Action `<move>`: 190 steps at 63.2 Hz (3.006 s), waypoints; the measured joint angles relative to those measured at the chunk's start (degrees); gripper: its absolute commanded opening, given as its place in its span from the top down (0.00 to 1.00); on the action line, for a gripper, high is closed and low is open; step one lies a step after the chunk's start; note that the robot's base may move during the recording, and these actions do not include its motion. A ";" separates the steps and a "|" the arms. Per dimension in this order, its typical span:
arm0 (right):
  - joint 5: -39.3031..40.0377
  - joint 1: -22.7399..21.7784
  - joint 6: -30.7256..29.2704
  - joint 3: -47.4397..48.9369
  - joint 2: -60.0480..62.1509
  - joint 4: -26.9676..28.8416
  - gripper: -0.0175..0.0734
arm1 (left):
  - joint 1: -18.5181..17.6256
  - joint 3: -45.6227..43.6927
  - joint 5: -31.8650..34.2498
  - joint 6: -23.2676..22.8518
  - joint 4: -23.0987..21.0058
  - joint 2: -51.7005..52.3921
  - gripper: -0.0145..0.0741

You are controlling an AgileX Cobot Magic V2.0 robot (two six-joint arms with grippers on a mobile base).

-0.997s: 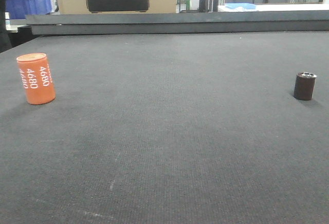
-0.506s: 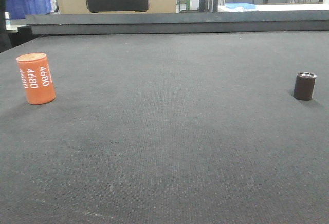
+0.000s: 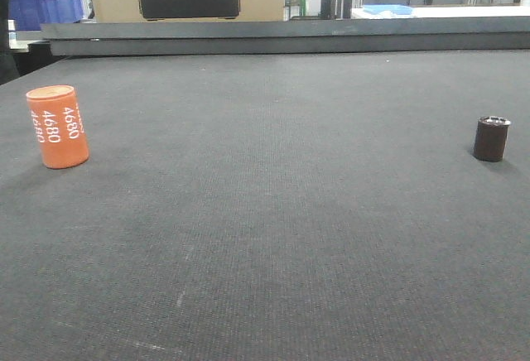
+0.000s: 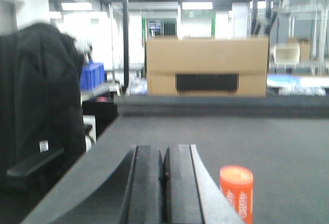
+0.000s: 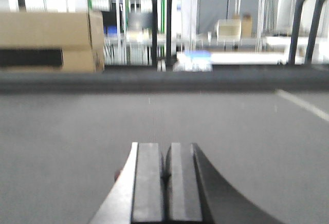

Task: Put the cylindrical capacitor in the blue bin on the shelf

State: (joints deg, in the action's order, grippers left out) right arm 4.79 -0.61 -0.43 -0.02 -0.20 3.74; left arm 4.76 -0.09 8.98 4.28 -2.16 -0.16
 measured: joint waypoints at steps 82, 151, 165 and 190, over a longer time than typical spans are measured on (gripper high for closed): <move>2.17 8.53 0.00 20.16 -45.47 0.11 0.20 | -19.37 -38.18 -20.87 0.00 -1.39 -51.67 0.17; 60.20 8.76 -3.22 24.07 -103.23 3.48 0.20 | -20.01 -38.18 -15.14 0.00 -2.91 -52.63 0.17; 60.28 8.76 -3.22 26.30 -106.87 3.48 0.20 | -20.01 -38.18 -15.14 0.00 -3.01 -52.63 0.17; 60.37 8.76 -3.36 26.41 -109.15 4.68 0.75 | -20.01 -38.18 -15.14 0.00 -3.01 -52.63 0.17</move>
State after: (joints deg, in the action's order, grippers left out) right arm 65.16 8.15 -3.79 26.39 -109.35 8.42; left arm -15.25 -38.27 -6.16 4.28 -5.17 -52.79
